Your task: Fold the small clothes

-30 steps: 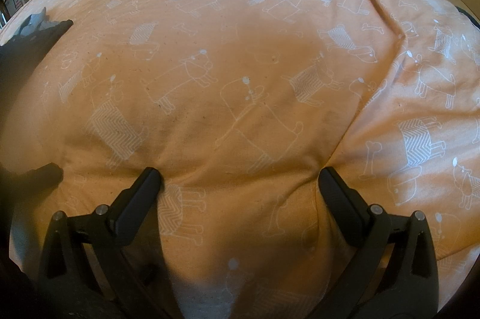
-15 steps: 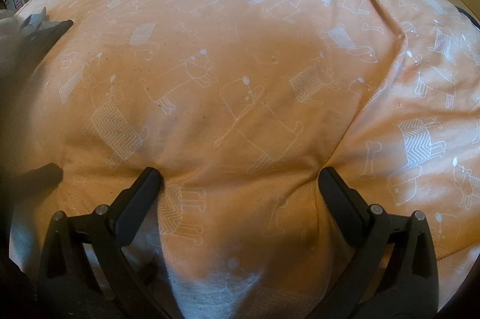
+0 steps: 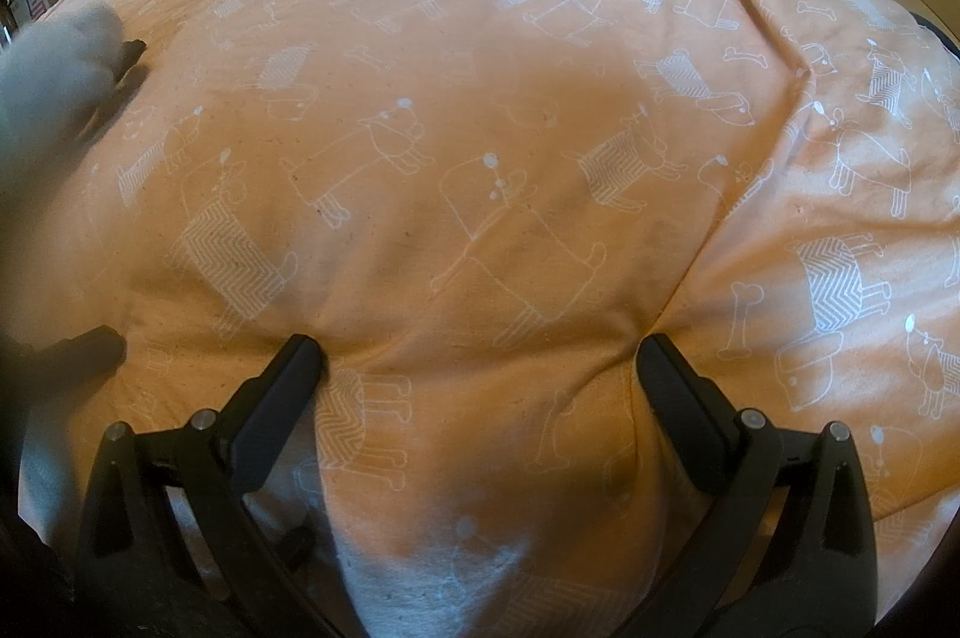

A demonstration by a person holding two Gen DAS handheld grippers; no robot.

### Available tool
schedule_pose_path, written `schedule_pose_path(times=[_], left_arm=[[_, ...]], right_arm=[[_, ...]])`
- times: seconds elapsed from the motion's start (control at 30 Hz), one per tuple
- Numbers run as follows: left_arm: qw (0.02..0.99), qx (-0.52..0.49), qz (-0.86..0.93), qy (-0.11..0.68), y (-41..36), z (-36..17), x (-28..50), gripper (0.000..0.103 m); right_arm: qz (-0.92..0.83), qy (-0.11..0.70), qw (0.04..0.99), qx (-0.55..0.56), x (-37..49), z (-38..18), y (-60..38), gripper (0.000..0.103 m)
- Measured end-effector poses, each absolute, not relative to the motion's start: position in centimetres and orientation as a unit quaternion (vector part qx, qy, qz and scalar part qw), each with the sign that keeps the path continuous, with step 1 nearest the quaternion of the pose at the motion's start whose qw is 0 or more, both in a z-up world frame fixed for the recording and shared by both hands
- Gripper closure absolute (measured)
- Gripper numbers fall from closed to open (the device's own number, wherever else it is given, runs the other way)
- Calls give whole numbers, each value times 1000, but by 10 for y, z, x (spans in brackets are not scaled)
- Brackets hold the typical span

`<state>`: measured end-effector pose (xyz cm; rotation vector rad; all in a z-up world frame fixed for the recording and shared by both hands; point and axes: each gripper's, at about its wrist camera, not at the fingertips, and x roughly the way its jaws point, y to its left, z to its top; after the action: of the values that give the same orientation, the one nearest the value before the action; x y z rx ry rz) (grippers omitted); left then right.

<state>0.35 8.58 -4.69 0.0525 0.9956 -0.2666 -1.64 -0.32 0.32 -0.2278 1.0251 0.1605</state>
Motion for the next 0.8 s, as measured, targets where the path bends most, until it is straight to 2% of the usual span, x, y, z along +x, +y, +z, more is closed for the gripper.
schedule_pose_path(times=[0.8], left_arm=[[870,25,-128,476,86,-47,3,0]], right_arm=[[75,487,863,-111,-17,3,-4,0]])
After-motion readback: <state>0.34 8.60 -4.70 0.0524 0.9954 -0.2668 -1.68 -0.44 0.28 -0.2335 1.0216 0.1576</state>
